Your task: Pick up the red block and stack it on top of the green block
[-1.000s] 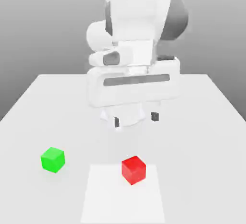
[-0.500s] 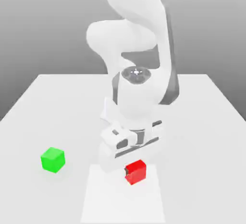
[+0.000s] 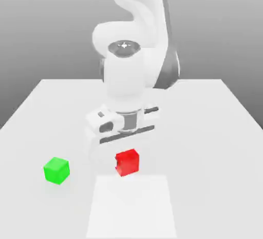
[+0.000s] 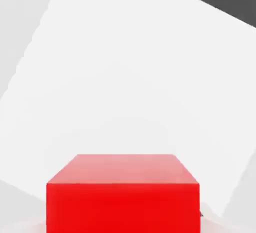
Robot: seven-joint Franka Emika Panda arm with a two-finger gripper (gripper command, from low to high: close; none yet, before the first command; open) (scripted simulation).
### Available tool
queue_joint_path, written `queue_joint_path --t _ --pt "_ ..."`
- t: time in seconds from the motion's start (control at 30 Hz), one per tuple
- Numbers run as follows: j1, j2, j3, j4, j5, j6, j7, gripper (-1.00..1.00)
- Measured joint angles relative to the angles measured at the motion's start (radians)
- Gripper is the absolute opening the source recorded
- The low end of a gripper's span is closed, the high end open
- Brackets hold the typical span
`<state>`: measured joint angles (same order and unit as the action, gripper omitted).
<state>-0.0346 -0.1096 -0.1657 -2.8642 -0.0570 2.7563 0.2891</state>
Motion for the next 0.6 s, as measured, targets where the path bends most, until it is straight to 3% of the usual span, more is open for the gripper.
queue_joint_path --t 0.27,0.4,0.5,0.53,0.6 --pt "-0.236 -0.061 -0.195 0.019 -0.078 -0.075 -0.029 -1.00" --pt "-0.227 0.054 -0.215 0.024 0.011 0.030 -0.099 -1.00" --pt "-0.233 0.164 -0.176 0.029 0.141 0.129 -0.190 -1.00" --pt "-0.240 0.183 -0.166 0.029 0.164 0.145 -0.207 1.00" --pt "-0.240 0.183 -0.166 0.029 0.164 0.145 -0.207 1.00"
